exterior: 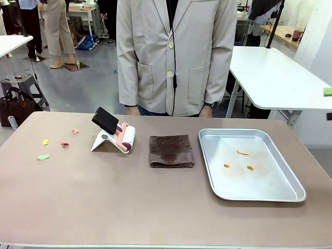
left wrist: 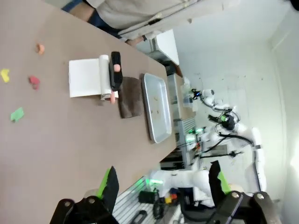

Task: Clean the surface of the table.
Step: Hold the Lint Roller with your left hand and the towel with your right hand.

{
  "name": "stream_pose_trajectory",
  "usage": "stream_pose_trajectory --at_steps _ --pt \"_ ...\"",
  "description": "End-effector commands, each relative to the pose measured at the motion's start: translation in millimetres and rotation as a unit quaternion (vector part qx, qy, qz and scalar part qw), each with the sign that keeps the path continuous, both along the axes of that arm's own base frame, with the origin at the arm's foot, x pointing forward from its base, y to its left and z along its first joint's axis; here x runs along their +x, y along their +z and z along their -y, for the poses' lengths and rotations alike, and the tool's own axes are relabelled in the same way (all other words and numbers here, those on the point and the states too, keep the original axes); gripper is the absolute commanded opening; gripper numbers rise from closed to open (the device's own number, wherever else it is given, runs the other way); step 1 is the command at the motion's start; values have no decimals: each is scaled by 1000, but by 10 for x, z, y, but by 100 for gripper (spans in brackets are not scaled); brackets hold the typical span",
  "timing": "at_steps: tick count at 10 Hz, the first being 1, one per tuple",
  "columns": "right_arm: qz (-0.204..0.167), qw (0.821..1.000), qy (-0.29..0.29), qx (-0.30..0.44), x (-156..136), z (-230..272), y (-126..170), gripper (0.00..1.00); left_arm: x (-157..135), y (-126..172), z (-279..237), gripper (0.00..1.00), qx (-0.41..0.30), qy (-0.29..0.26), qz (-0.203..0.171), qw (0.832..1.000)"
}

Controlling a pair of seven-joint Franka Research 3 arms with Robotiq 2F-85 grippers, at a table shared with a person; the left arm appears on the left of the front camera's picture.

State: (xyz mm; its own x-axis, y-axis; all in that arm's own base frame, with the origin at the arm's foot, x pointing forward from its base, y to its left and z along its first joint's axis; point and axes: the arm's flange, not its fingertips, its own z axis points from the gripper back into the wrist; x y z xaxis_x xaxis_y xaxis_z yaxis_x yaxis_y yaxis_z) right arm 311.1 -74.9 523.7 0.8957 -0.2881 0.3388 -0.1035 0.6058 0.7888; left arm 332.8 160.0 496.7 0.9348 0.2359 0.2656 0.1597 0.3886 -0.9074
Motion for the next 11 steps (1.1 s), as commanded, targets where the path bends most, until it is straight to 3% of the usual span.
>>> stream_pose_trajectory --at_steps 1,3,5,8,11 --pt "9 997 1 -81 2 -693 67 100 212 260 387 100 71 -28 4 997" --pt "37 987 26 -152 186 -1361 210 100 507 438 970 100 141 -77 1 987" --pt "33 977 75 -197 375 -1941 193 100 753 538 1531 100 187 -111 -13 976" --pt "13 955 114 -274 699 -2853 -165 100 881 521 2310 100 249 -136 -24 959" --pt "-17 942 74 -326 784 -3440 -571 100 866 373 2703 100 309 -125 -33 942"
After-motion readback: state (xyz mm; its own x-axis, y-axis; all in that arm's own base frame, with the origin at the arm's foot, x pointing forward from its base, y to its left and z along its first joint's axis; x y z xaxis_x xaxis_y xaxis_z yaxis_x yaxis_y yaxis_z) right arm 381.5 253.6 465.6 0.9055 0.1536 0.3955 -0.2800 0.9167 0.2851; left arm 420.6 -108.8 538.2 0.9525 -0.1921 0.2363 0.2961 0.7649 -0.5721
